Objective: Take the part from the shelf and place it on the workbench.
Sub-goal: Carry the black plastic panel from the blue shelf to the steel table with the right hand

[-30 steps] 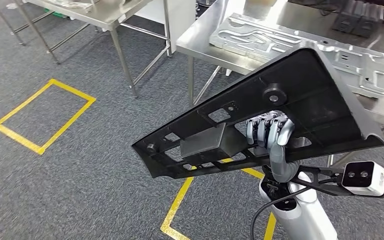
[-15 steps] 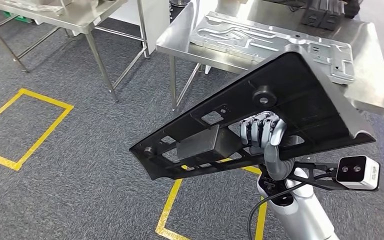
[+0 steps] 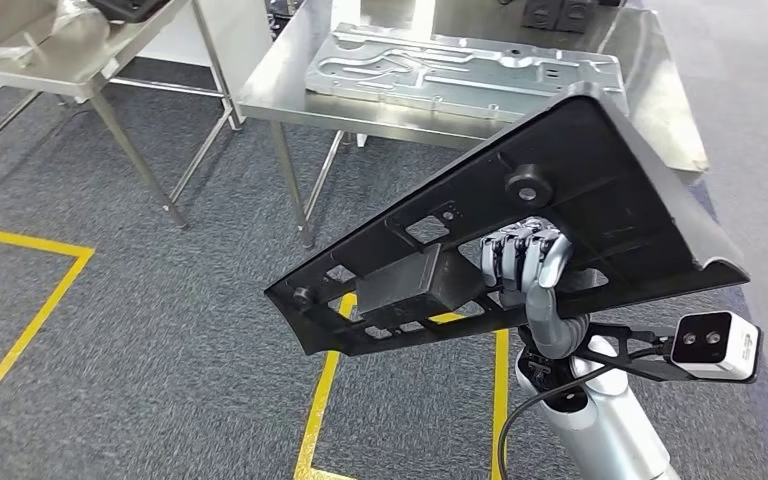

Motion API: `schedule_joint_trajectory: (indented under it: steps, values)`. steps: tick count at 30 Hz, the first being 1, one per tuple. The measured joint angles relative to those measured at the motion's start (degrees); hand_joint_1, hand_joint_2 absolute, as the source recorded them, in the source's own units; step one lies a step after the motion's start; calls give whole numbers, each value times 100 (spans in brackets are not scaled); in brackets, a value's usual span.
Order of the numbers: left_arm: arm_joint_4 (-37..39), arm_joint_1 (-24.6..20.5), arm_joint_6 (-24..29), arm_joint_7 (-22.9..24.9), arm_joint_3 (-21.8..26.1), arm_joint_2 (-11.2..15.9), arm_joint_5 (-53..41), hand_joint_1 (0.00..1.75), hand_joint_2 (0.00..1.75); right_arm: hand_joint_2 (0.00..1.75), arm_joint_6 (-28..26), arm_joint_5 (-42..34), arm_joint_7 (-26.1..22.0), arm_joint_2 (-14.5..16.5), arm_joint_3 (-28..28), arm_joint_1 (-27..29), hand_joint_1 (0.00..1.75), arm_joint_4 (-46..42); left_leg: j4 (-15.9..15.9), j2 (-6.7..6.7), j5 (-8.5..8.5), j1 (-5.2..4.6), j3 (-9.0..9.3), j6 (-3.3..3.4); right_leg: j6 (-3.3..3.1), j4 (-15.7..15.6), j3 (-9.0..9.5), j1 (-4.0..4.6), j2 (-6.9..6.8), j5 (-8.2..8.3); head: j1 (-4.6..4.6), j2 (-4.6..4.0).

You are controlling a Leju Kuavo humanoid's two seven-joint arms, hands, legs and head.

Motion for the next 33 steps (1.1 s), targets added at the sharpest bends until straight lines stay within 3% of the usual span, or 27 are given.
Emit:
schedule_joint_trajectory:
  steps: [1, 3, 5, 7, 9, 12, 13, 14, 15, 16, 18, 19, 20, 22, 23, 25, 26, 28, 29, 30, 33]
  values:
    - [0, -4, -25, 13, 0, -1, -27, 0, 175, 175, -40, 44, 0, -3, 1, 23, 175, -21, -384, -49, 242, 10, 161, 6, 13, 19, 4, -3, 68, -9, 0, 0]
    - [1, -17, -43, 51, -1, -5, -86, 0, 175, 175, -83, 141, 0, -10, -4, 78, 175, -90, -1109, -230, 547, 22, 478, 33, 58, 69, -14, 0, 185, -30, 0, 0]
    - [1, -28, -28, 100, -2, -11, -129, 0, 175, 175, -64, 201, 0, -15, -23, 136, 175, -153, -1337, -307, 576, 10, 577, 83, 117, 94, -53, -11, 272, -28, 0, 0]
    - [1, -47, -7, 130, -3, -17, -166, 0, 175, 175, 14, 257, 0, -17, -61, 195, 175, -179, -1378, -205, 613, 3, 591, 161, 184, 95, -75, -33, 319, -17, 0, 0]
    - [1, -73, -36, 136, -12, -22, -243, 0, 175, 175, 60, 367, 0, -15, -115, 241, 175, -196, -1444, -102, 655, 10, 615, 242, 234, 271, -162, -27, 154, -141, 1, 0]
    - [1, -75, -260, 157, -109, -8, -537, 0, 175, 175, 12, 652, 0, 45, -230, 422, 175, -313, -1474, 46, 665, -5, 621, 296, 286, 1304, -666, -53, -178, -655, 1, 0]
    - [1, -70, -337, 191, -159, -2, -647, 0, 175, 175, 60, 740, 0, 96, -288, 542, 175, -377, -1473, 96, 658, -10, 621, 295, 299, 1601, -813, -70, -212, -745, 2, 0]
    - [1, -66, -390, 235, -204, 1, -740, 0, 175, 175, 145, 807, 0, 151, -354, 660, 175, -439, -1471, 143, 649, -12, 624, 290, 307, 1710, -869, -84, -227, -735, 2, 0]
    - [1, -63, -423, 289, -255, 2, -828, 0, 175, 175, 229, 854, 0, 218, -416, 764, 175, -496, -1469, 194, 638, -13, 631, 279, 309, 1568, -799, -93, -246, -614, 2, 0]
    - [1, -59, -438, 341, -305, 2, -907, 0, 175, 175, 278, 880, 0, 283, -466, 842, 175, -549, -1467, 248, 624, -13, 646, 262, 304, 1215, -616, -97, -292, -422, 2, 0]
    - [1, -59, -422, 426, -391, 2, -1015, 0, 175, 175, 259, 871, 0, 375, -507, 909, 175, -628, -1462, 351, 587, -31, 682, 211, 268, 397, -197, -69, -521, -124, 2, 0]
    - [1, -64, -405, 449, -417, 2, -1021, 0, 175, 175, 219, 836, 0, 403, -508, 923, 175, -654, -1461, 395, 569, -42, 698, 181, 243, 159, -74, -46, -596, -62, 1, 0]
    - [1, -69, -391, 451, -431, 2, -994, 0, 175, 175, 177, 785, 0, 420, -507, 933, 175, -670, -1462, 437, 553, -52, 711, 150, 218, 67, -34, -22, -629, -59, 1, 0]
    - [1, -82, -382, 387, -438, -5, -881, 0, 175, 175, 133, 654, 0, 428, -506, 944, 175, -680, -1466, 525, 527, -49, 734, 85, 159, 57, -38, -7, -495, -44, 1, 0]
    - [1, -89, -388, 325, -434, -9, -816, 0, 175, 175, 136, 578, 0, 423, -505, 942, 175, -679, -1432, 496, 489, -36, 735, 52, 127, 36, -29, -15, -438, -30, 2, 0]
    - [1, -99, -416, 179, -406, -26, -695, 0, 175, 175, 192, 436, 0, 412, -505, 906, 175, -668, -1063, 279, 253, -10, 584, 1, 56, -4, -7, -39, -326, -3, 1, 0]
    - [1, -99, -434, 118, -379, -34, -645, 0, 175, 175, 226, 381, 0, 411, -505, 886, 175, -659, -699, 141, 66, 1, 416, -14, 33, -8, -6, -36, -274, -2, 1, 0]
    - [1, -86, -459, 49, -327, -50, -585, 0, 175, 175, 270, 328, 0, 410, -505, 866, 175, -631, 80, 27, -239, 3, 19, -28, 7, -3, -8, -19, -149, -5, 0, 0]
    - [1, -80, -465, 36, -312, -56, -573, 0, 175, 175, 282, 320, 0, 409, -505, 865, 175, -617, 255, 17, -242, 3, -89, -26, 3, 2, -6, -9, -79, -7, 0, 0]
    - [1, -75, -469, 28, -303, -61, -567, 0, 175, 175, 289, 314, 0, 408, -505, 863, 175, -605, 193, 11, -122, 3, -88, -15, 3, 10, -1, -2, -7, -9, 0, 0]
    - [1, -82, -486, 1, -271, -72, -534, 0, 175, 175, 306, 290, 0, 405, -505, 844, 175, -587, -922, -140, 507, 2, 362, 47, 27, 52, 9, 11, 168, -27, 0, 0]
